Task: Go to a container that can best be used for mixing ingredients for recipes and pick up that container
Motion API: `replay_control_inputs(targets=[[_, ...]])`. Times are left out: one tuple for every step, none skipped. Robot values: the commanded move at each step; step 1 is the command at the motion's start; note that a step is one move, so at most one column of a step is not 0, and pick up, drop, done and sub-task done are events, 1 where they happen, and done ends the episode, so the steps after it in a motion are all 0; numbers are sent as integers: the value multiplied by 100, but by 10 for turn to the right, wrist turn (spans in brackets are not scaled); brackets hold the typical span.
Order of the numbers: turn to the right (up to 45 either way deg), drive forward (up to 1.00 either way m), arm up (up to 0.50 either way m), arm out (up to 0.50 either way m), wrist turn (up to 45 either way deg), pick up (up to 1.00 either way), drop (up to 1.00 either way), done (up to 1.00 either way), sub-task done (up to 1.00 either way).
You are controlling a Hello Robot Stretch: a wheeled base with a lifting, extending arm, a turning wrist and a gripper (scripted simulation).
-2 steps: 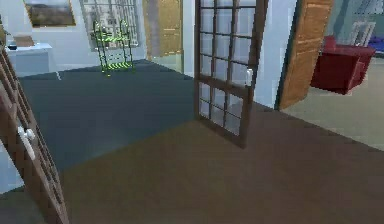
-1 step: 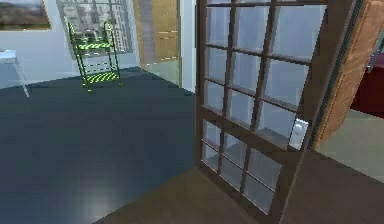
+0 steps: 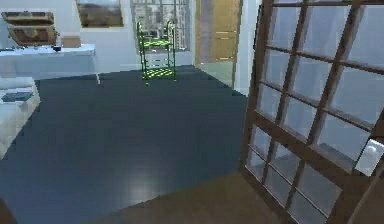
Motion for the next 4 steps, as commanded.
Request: replay_control_inputs(targets=[[0,10,0,0,0,0,0,0,0],[-210,0,0,0,0,0,0,0,0],[0,60,0,0,0,0,0,0,0],[-60,0,0,0,0,0,0,0,0]])
